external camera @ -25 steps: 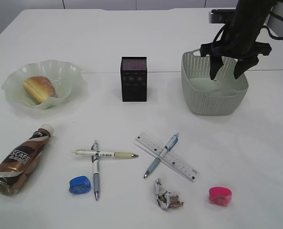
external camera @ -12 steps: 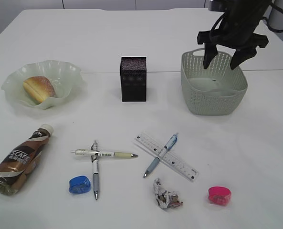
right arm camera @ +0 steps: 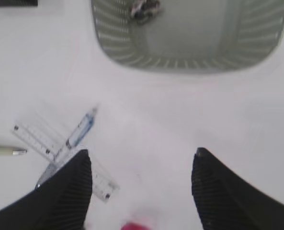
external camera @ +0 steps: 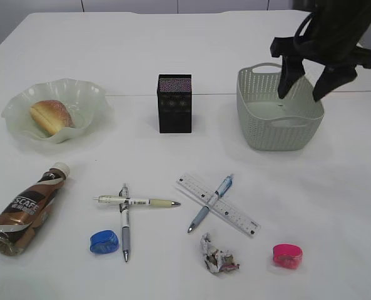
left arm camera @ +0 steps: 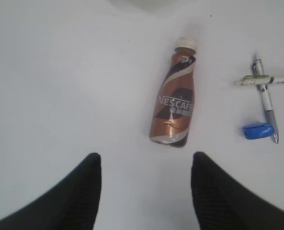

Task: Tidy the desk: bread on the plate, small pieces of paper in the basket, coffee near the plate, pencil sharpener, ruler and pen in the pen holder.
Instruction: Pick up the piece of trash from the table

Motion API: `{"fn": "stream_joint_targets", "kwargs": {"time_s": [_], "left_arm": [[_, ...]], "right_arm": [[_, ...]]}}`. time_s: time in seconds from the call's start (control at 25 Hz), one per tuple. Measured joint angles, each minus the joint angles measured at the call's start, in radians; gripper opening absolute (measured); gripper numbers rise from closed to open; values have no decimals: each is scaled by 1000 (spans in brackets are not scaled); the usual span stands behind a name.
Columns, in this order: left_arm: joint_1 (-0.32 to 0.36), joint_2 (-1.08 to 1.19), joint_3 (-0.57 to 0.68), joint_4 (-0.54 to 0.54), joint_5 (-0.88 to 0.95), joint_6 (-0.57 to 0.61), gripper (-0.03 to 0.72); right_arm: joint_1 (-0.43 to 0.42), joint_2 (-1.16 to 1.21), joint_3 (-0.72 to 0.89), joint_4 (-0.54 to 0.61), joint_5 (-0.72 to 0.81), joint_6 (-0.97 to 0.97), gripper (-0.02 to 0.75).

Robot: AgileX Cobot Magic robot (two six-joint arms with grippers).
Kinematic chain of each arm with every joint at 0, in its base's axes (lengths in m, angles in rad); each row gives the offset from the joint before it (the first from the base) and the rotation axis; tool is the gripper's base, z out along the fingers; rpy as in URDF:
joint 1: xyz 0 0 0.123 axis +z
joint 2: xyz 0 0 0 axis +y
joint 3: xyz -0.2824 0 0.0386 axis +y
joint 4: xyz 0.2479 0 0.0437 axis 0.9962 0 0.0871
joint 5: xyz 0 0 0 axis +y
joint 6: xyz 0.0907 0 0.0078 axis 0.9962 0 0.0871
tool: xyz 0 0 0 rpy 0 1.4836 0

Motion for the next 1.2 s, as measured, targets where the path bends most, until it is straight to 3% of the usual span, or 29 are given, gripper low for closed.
{"fn": "stream_joint_targets", "kwargs": {"time_s": [0.16, 0.32, 0.56, 0.68, 1.2], "left_arm": [[0, 0, 0, -2, 0, 0, 434], [0, 0, 0, -6, 0, 0, 434], [0, 0, 0, -33, 0, 0, 433], [0, 0, 0, -38, 0, 0, 433], [0, 0, 0, -38, 0, 0, 434]], "right_arm": [[38, -125, 191, 47, 0, -24, 480], [153, -220, 326, 77, 0, -37, 480], [372, -222, 365, 50, -4, -39, 480], [431, -183, 365, 39, -4, -39, 480], [443, 55, 365, 12, -23, -24, 480]]}}
